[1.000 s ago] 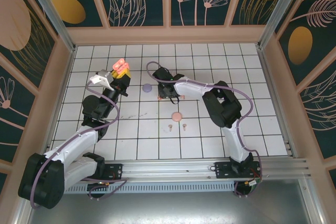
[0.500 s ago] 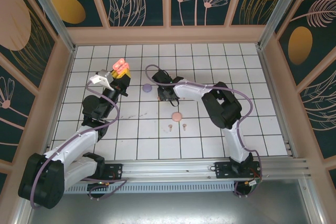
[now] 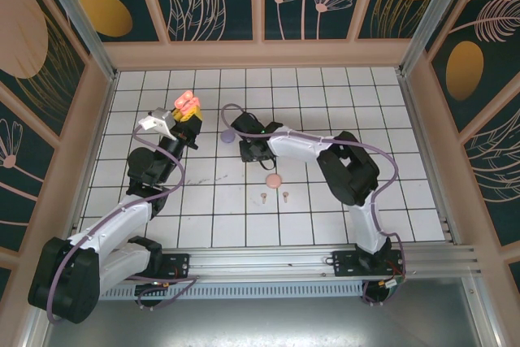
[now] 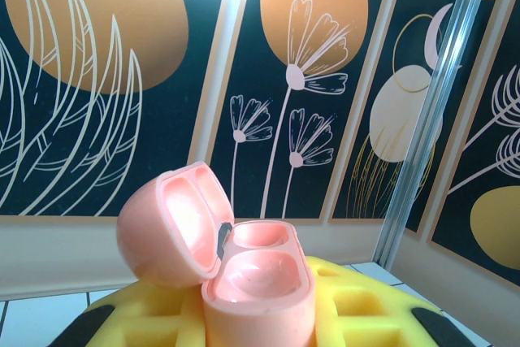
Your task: Insert the wireless bluetooth earbuds into the charging case
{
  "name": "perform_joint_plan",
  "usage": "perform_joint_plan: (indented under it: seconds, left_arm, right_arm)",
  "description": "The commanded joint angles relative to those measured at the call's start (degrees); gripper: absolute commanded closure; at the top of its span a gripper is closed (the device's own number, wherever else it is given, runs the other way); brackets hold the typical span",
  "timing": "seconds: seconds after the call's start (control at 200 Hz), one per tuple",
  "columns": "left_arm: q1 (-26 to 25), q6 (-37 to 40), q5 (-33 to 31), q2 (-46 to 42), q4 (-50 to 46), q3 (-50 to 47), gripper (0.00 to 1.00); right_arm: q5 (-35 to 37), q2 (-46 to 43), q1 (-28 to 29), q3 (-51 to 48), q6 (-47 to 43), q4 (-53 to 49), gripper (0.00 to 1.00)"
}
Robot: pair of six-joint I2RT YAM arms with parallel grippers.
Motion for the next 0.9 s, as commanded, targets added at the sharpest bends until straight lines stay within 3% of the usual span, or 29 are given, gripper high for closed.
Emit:
perform_joint_plan:
  seconds: [0.0,0.13,0.26,0.896]
  left_arm:
    - [-0.07,-0.59,-0.09,-0.27,1.04,1.87,1.0]
    - [-0.07,-0.57,-0.51,-0.44,0.96,1.78,1.0]
    - [-0.12,-0.66,-1.54,-0.6,1.04,1.69,1.0]
    - [-0.08,0.34,-3.28,-0.8,1.04,1.43,1.0]
  right_arm:
    - [2.44,-3.6,-0.05,1.82,2.85,-2.41,0.52]
    - [2.85,-2.76,-0.22,4.61,5.56,-3.5,0.43]
    - [3.22,-0.35,-0.3,7.59,8.75,-4.8,0.4]
    - [-0.4,6.72,-0.14,9.91,9.3,-3.21,0.46]
